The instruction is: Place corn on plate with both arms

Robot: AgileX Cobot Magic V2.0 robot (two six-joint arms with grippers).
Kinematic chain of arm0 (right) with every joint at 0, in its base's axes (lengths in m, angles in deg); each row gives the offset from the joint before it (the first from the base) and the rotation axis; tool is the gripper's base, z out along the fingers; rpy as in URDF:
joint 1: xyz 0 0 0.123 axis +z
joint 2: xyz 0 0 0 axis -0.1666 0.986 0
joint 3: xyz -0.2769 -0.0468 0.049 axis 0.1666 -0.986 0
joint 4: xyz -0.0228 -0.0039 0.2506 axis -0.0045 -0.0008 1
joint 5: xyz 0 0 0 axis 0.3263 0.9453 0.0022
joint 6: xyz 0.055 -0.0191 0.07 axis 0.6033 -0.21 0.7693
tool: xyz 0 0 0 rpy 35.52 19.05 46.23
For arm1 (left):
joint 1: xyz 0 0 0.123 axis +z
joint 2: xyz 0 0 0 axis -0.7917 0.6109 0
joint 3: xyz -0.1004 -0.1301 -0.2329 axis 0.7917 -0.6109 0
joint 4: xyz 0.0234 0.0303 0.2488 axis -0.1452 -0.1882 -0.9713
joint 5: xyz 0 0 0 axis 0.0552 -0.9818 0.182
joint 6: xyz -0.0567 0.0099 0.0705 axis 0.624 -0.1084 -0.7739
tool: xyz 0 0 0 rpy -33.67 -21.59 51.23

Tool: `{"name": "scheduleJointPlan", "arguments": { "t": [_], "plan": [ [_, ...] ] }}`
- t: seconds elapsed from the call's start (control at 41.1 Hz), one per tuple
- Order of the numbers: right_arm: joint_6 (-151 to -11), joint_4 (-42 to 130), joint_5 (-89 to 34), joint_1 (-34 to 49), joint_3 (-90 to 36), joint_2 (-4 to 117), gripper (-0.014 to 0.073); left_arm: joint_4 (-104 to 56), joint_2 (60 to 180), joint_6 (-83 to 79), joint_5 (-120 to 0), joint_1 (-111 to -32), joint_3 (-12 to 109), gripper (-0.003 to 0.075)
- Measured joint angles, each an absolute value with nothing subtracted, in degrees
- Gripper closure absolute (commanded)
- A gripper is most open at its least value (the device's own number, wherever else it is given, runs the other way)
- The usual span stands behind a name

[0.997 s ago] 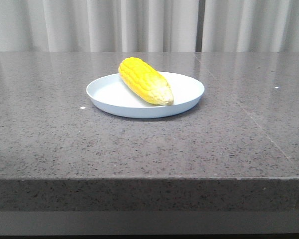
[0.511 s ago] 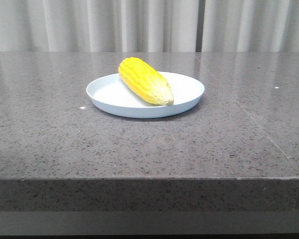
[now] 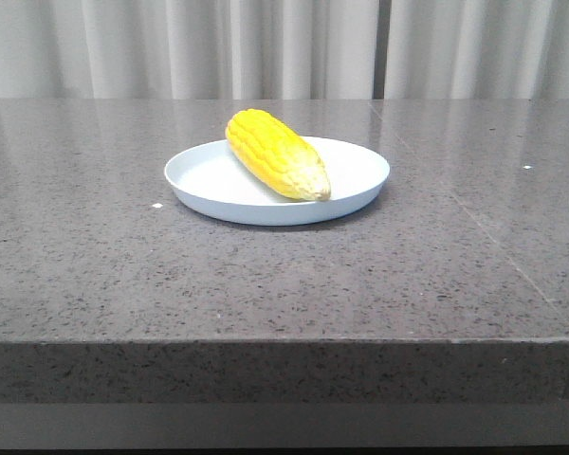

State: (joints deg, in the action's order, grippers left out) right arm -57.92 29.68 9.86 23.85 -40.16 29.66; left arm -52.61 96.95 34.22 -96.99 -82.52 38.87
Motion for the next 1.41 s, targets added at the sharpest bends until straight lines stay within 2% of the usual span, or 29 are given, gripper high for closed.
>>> {"name": "scheduleJointPlan", "arguments": {
  "t": [0.34,0.559,0.876,1.411],
  "plan": [
    [-57.92,29.79,9.86,23.85,-40.16,29.66,0.068,-51.68,75.39,34.22,-62.18,-65.28,7.29,0.0741],
    [-57.92,29.86,9.86,23.85,-40.16,29.66,0.068,-47.74,63.34,34.26,-52.55,-58.06,-8.85,0.0741],
    [-57.92,29.91,9.86,23.85,-40.16,29.66,0.068,-49.61,62.26,34.36,-47.04,-56.42,-9.22,0.0741],
    [-57.92,30.0,9.86,23.85,-40.16,29.66,0.068,-49.95,62.26,34.36,-47.04,-54.81,-9.22,0.0741]
  ]
}}
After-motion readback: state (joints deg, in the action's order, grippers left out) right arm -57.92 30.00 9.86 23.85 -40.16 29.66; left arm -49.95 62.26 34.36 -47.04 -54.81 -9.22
